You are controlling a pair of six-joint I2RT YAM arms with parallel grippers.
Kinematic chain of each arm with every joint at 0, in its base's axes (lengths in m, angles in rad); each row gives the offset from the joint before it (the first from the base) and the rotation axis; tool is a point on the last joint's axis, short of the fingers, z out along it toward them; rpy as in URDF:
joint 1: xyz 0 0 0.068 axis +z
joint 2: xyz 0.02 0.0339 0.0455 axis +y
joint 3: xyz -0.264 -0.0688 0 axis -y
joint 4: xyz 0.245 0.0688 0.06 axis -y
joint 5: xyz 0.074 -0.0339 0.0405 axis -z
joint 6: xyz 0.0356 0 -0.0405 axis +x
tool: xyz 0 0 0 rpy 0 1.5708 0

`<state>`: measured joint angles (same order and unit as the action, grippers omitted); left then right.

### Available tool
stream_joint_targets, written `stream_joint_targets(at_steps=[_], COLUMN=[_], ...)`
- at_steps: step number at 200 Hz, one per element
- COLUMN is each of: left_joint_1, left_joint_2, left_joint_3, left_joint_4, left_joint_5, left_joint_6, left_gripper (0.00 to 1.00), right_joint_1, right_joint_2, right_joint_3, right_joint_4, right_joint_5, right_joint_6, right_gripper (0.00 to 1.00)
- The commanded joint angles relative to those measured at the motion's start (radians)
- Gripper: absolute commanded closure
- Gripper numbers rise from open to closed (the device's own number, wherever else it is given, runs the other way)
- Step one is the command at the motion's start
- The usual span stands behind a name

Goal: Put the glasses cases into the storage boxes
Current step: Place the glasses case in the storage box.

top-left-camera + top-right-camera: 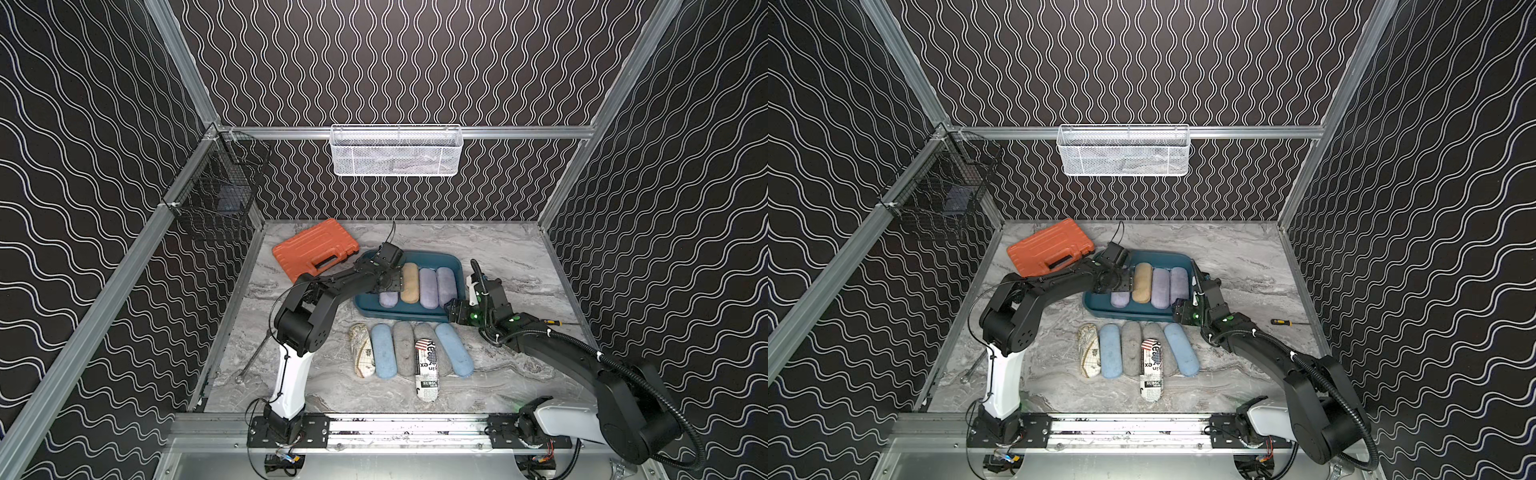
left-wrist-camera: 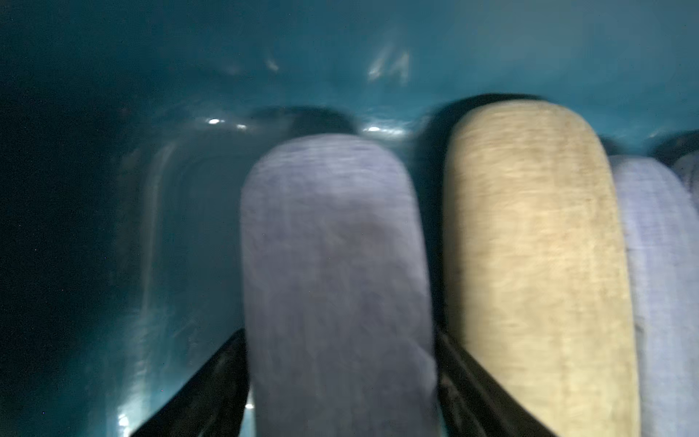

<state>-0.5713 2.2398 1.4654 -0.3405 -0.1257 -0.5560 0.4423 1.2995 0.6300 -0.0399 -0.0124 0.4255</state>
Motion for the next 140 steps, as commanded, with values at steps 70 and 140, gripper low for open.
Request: stream_joint_targets(at_steps=[70,140], left_joint_1=[0.002,0.003], left_joint_2=[-0.049,-0.060], left_joint_3=[-0.059,-0.068], left_joint_4=[0.188,0.169], left_joint_5=[0.148,0.095], left_joint_6=[-0.031,-0.059], left_gripper=[0.18,0.19], right_joint_1=[0.000,0.000], right_joint_2=[0.017,0.013], right_joint_3=[0.020,0.016], right_joint_4=[0.021,0.022], right_joint_5=[-0.010,-0.016], right_joint_6=[-0.005,-0.004], right_gripper=[0.18,0.18])
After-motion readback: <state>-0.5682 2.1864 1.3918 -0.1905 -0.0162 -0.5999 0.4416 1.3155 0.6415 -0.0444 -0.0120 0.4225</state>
